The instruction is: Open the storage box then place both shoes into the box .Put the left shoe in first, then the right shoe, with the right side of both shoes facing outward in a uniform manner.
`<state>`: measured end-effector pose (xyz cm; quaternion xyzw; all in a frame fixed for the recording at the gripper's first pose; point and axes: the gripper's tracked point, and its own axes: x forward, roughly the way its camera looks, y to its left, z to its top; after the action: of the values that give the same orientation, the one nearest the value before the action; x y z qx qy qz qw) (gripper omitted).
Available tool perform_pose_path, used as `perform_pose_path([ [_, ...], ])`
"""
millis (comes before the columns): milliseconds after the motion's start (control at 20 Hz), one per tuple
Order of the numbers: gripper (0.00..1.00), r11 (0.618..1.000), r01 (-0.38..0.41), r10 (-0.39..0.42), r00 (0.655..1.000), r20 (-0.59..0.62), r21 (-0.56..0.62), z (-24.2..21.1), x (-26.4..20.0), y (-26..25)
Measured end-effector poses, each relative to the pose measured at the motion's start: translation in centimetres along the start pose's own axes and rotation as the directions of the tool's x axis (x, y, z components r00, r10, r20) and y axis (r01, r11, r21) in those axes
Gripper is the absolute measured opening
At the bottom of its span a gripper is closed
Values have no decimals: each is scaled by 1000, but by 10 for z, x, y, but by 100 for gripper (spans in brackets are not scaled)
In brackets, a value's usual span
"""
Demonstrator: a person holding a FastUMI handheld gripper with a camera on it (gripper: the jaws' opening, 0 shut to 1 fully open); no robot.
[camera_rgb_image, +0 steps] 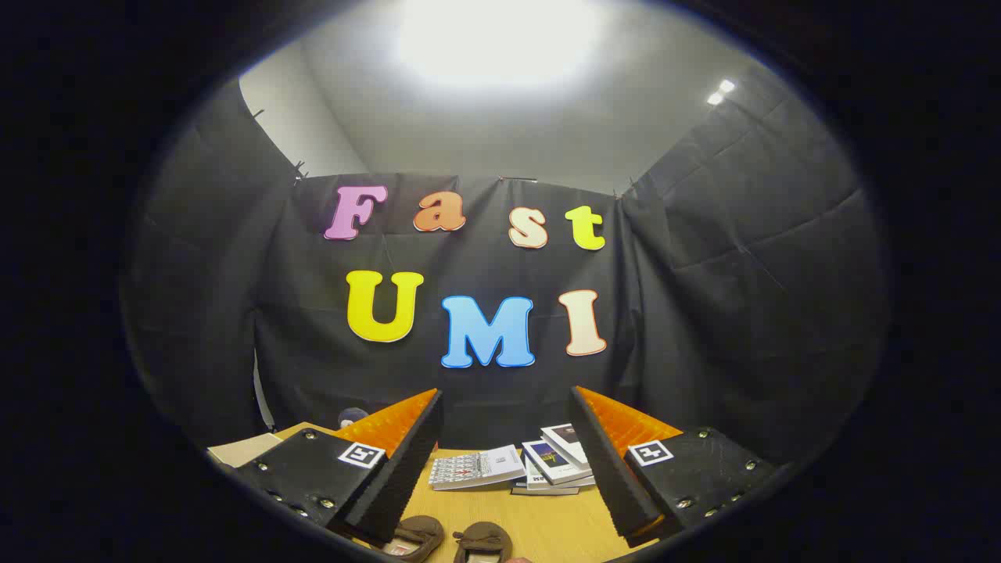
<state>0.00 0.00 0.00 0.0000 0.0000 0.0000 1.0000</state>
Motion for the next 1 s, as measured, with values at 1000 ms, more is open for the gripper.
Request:
perform_pose_path([
  [1000,98,989,-112,120,990,-75,100,-29,-6,37],
])
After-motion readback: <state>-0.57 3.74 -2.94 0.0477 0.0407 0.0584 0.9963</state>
